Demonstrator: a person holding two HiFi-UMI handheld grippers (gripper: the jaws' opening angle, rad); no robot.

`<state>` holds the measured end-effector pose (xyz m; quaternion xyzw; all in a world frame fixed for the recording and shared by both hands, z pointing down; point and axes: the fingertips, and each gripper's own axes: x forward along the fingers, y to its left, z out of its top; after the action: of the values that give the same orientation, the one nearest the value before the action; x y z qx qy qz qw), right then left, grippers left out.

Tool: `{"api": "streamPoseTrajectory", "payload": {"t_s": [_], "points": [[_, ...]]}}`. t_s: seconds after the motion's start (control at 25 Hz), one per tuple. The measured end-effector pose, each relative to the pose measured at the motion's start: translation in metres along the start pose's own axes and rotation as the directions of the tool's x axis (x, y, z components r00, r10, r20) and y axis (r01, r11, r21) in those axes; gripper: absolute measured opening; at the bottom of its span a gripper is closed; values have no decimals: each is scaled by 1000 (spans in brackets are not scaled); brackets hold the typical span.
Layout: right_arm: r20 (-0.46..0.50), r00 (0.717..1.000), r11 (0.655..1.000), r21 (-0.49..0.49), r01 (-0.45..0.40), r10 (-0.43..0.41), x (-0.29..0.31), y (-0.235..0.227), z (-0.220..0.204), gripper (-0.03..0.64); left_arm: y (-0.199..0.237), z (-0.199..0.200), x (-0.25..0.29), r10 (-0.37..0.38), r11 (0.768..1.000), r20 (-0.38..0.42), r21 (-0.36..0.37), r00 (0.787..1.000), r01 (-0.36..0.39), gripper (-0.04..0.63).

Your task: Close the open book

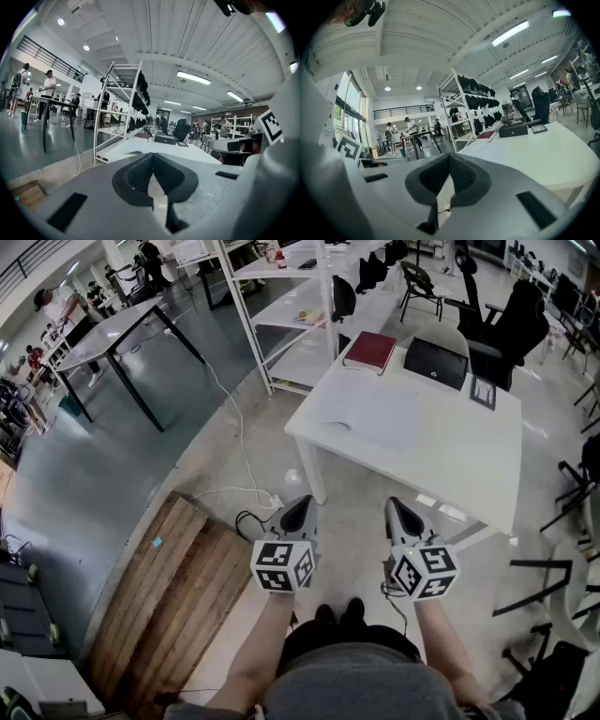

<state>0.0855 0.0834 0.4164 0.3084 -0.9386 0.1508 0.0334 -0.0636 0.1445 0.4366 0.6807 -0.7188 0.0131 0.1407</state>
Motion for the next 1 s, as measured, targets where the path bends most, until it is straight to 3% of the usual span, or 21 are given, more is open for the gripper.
{"api": "streamPoseTrajectory", "payload": {"t_s": [0.52, 1.0], "points": [[15, 999, 999, 24, -44, 44, -9, -14, 3, 3, -15, -5, 7, 24, 998, 1, -61, 1000, -24, 6], [14, 999, 998, 24, -51, 50, -10, -20, 1, 3, -16, -13, 12, 51, 998, -31, -34, 998, -52, 6]]}}
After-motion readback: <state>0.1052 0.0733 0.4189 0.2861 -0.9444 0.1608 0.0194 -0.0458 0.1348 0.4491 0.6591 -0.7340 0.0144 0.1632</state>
